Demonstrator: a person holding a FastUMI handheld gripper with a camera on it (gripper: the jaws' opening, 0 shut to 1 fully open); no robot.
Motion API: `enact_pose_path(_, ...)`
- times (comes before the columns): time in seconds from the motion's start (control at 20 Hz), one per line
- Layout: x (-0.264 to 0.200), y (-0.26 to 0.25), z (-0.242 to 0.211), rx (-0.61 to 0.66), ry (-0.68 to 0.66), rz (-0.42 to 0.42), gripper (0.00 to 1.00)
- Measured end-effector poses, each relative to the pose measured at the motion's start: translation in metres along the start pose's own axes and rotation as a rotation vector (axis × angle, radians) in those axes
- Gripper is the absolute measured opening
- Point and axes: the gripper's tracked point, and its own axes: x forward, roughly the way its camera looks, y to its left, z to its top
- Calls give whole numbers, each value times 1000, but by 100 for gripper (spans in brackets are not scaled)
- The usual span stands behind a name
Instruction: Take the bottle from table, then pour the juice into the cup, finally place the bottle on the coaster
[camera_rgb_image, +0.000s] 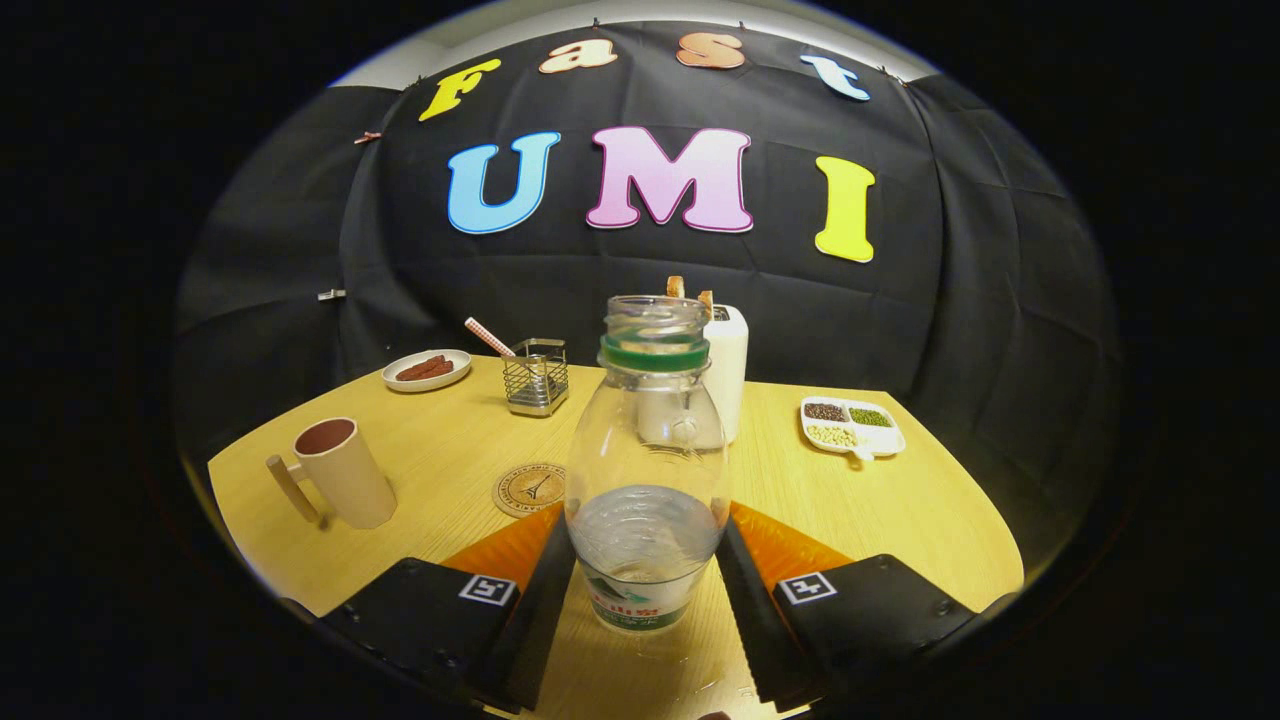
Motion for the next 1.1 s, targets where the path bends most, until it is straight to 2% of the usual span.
enact_pose_path(0.3,-5,1,9,-90,2,15,72)
enact_pose_path(0.8,-20,25,79,-228,-59,44,72)
enact_pose_path(1.1,-16,51,101,-407,-65,-11,72)
